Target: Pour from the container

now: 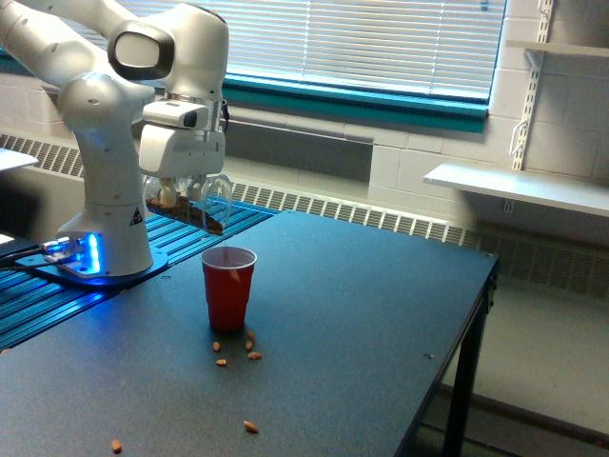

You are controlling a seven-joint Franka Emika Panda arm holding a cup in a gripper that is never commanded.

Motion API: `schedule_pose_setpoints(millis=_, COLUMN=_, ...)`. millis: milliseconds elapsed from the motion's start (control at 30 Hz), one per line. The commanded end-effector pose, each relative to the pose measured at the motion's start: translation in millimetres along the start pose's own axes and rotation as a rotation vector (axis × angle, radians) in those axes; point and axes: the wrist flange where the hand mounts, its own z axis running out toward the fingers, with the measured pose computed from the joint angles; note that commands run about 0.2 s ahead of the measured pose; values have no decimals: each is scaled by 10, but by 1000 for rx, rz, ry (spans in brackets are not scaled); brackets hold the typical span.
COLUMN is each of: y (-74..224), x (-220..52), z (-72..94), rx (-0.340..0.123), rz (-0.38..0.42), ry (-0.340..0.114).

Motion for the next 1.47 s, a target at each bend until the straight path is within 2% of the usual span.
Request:
schedule_pose_setpoints(millis=33, y=-49, x=-159, z=195, rx=-58, rz=107, ry=-32)
schedule_pose_setpoints(millis=1467, y=-48, x=-151, z=147, rx=-35, rz=67, ry=-23)
